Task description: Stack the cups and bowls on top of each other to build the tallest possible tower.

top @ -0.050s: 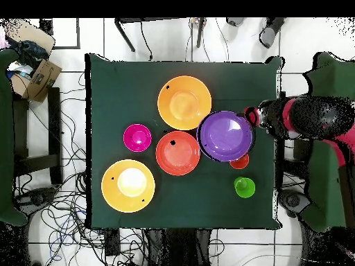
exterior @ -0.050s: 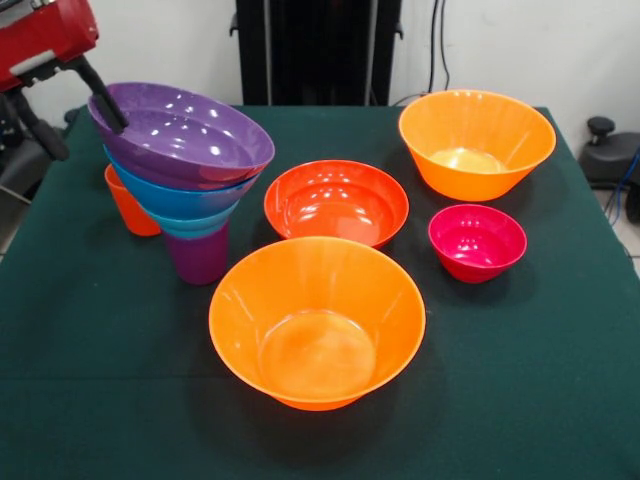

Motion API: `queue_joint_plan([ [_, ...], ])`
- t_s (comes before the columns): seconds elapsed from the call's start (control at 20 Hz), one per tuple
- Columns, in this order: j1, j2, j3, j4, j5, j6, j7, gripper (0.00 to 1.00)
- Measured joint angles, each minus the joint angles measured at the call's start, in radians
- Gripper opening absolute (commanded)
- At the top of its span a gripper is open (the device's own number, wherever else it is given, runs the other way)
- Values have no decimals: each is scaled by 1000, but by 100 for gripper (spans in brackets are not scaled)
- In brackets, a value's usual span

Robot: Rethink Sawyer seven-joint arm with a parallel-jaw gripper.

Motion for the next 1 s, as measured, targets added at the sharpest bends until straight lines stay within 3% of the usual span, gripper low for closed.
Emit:
queue_joint_plan([
  [1.0, 11, -3, -24, -103, 9, 42, 0, 100],
])
